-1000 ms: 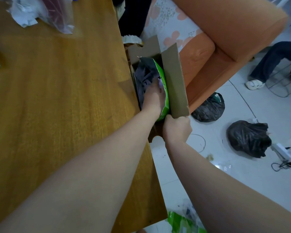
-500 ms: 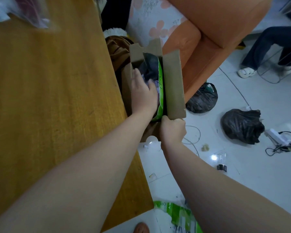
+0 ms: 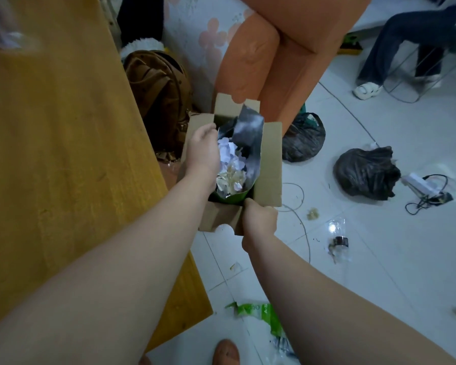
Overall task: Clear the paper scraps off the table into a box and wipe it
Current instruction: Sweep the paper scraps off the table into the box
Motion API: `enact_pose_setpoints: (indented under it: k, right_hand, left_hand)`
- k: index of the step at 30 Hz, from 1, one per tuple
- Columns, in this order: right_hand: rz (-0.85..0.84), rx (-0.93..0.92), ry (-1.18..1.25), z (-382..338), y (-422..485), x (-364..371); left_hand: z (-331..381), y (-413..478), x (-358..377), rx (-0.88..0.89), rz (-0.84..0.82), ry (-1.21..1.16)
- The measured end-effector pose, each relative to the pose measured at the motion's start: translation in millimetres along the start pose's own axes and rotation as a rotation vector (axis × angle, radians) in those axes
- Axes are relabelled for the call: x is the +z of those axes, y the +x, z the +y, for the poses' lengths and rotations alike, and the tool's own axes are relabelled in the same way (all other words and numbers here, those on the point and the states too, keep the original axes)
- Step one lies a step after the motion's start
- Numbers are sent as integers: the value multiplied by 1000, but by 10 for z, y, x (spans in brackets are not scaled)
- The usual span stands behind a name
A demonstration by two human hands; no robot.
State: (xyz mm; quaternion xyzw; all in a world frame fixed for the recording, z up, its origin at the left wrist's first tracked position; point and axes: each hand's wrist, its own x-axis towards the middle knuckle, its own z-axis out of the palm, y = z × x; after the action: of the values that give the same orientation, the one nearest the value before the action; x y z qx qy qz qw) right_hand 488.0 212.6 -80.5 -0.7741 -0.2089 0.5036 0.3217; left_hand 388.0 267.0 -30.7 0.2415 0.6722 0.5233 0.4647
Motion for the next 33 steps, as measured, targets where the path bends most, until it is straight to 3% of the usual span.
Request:
enact_pose_setpoints:
  k: [5, 11, 18, 25, 30, 33]
  right_hand:
    - [-10, -8, -45, 231, 141, -210]
    - [1, -24, -105, 503, 299, -493]
    - [43, 19, -144, 730, 506, -930]
    - [29, 134, -77, 1354, 929, -1205]
    - [13, 228, -119, 1999, 1321, -1255]
    - [16, 286, -130, 2476, 1508, -1185]
  left_hand:
    - [-511, -423, 227, 141, 29, 409]
    - [-942, -768, 509, 99, 116, 599]
    - [-1333, -1002, 664, -99, 80, 483]
    - [-1925, -1060, 874, -142, 2, 467]
    - [-2788, -868, 842, -356, -134, 520]
    - [-3307, -819, 794, -399, -141, 625]
